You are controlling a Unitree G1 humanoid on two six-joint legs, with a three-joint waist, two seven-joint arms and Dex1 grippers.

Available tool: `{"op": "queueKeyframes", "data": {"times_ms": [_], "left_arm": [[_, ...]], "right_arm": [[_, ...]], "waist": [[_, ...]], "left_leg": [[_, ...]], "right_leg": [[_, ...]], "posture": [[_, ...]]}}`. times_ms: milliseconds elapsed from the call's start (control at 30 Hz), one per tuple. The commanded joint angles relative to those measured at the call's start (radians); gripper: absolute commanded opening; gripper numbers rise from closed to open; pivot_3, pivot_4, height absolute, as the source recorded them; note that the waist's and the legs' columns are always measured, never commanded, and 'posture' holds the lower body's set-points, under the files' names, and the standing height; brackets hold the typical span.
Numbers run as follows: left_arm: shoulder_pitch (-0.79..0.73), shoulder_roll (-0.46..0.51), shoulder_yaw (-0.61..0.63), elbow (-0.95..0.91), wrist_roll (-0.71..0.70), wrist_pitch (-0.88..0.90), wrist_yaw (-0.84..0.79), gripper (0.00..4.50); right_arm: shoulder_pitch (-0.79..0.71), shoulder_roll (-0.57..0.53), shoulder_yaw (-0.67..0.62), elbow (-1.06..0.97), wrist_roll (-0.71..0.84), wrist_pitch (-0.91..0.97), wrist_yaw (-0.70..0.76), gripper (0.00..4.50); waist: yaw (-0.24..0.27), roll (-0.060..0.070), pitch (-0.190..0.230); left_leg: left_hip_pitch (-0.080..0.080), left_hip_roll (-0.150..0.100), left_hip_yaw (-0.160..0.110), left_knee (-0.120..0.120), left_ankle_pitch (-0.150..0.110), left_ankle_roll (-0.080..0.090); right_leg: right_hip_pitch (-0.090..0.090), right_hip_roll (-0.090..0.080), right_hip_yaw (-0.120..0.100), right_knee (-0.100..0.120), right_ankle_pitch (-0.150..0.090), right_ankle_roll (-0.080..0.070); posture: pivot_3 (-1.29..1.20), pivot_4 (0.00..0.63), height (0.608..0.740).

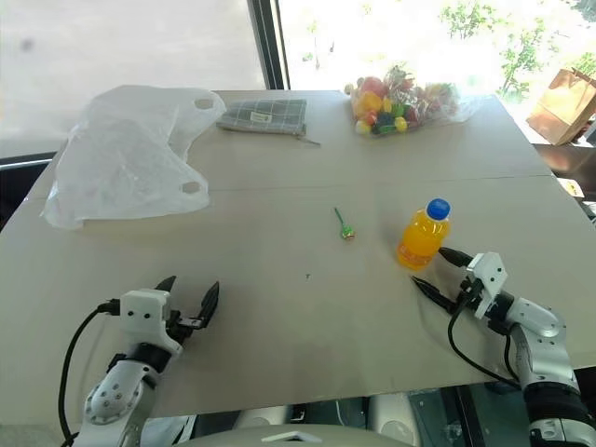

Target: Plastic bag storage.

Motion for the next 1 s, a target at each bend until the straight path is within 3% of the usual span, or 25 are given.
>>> {"op": "queueKeyframes", "data": {"times_ms": [33,400,500,733,867,1000], "left_arm": [[0.013,-0.004,-0.01,0.003,0.008,-0.005,-0.013,4.19],[-0.011,-0.002,-0.036,-0.041,-0.015,-0.014,-0.045,4.19],[-0.066,-0.003,-0.034,-0.087,-0.068,0.013,-0.062,4.19],[-0.24,-0.005,-0.007,-0.046,-0.026,0.065,0.003,4.19],[-0.41,-0.007,0.014,0.061,0.004,0.116,0.075,4.19],[-0.595,-0.02,0.027,0.206,0.029,0.121,0.148,4.19]], "right_arm": [[0.024,-0.01,0.0,0.019,-0.011,0.008,0.004,4.5],[0.046,-0.02,-0.003,-0.007,0.006,0.033,0.019,4.5],[0.114,-0.067,0.002,-0.117,0.066,0.157,0.078,4.5],[0.326,-0.205,0.046,-0.448,0.133,0.334,0.184,4.5],[0.323,-0.196,0.032,-0.71,0.274,0.471,0.104,4.5],[0.228,-0.126,0.047,-0.921,0.389,0.607,-0.09,4.5]], "waist": [[0.0,0.0,0.0],[0.002,0.0,0.0],[0.007,0.001,0.001],[0.009,0.005,0.003],[0.002,0.009,0.009],[0.0,0.007,0.01]], "left_leg": [[0.0,0.0,0.0,0.0,0.0,0.0],[0.0,0.001,0.0,0.002,0.0,0.0],[-0.001,0.001,-0.001,0.004,0.0,0.0],[-0.001,0.003,-0.003,0.008,0.0,0.0],[-0.001,0.004,-0.004,0.01,0.0,0.0],[0.0,0.004,-0.006,0.012,0.0,0.0]], "right_leg": [[0.0,0.0,0.0,0.0,0.0,0.0],[0.001,0.003,0.0,0.0,0.0,0.0],[0.001,0.003,-0.001,0.0,0.0,0.001],[0.003,0.004,-0.002,0.003,0.0,0.001],[0.004,0.007,-0.002,0.005,-0.001,0.002],[0.004,0.014,-0.001,0.006,-0.002,0.006]], "posture": [[0.0,0.15,0.74],[0.0,0.15,0.74],[0.0,0.15,0.74],[0.0,0.15,0.74],[0.0,0.15,0.74],[0.0,0.15,0.74]]}}
